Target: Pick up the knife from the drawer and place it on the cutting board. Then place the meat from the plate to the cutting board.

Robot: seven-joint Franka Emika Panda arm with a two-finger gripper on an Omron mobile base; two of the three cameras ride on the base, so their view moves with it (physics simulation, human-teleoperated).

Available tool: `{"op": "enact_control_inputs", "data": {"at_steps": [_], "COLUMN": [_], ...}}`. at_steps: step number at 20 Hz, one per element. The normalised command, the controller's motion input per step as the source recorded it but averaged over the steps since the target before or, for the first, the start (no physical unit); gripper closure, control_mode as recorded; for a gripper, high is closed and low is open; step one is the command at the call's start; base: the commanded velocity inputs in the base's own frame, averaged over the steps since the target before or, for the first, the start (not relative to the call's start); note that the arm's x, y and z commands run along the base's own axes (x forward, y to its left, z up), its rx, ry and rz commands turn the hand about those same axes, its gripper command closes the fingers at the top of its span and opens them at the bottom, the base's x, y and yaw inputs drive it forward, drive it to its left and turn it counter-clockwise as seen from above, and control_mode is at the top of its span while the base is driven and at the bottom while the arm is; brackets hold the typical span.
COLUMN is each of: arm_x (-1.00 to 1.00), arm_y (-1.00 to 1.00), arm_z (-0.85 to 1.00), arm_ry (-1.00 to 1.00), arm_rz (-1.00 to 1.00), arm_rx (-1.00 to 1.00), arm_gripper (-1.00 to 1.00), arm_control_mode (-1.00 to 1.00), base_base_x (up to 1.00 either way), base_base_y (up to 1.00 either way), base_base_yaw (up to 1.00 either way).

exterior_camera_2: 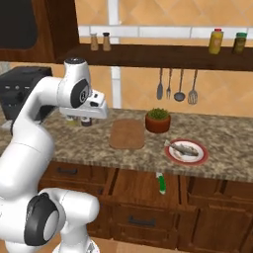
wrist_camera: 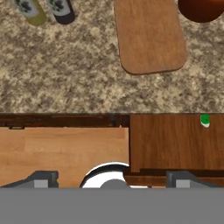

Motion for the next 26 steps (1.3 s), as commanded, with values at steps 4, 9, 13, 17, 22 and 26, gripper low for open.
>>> {"op": "enact_control_inputs", "data": {"at_steps": [4, 9, 13, 17, 22, 26], "arm_x": [0.0, 0.0, 0.0, 0.0, 0.0, 0.0], "arm_y": [0.0, 0.0, 0.0, 0.0, 0.0, 0.0], "arm_z": [0.0, 0.0, 0.0, 0.0, 0.0, 0.0], "arm_ry": [0.0, 0.0, 0.0, 0.0, 0.0, 0.0], "arm_rz": [0.0, 0.0, 0.0, 0.0, 0.0, 0.0], "arm_rx": [0.0, 0.0, 0.0, 0.0, 0.0, 0.0], "arm_gripper": [-1.0, -1.0, -1.0, -1.0, -1.0, -1.0], "arm_control_mode": [1.0, 1.0, 1.0, 1.0, 1.0, 1.0], "base_base_x": [0.0, -0.41, -0.18, 0.0, 0.01, 0.08], "base_base_y": [-0.06, -0.88, -1.0, -1.0, -0.93, -0.49], "base_base_yaw": [-0.33, -0.13, 0.0, 0.07, 0.22, 0.41]}}
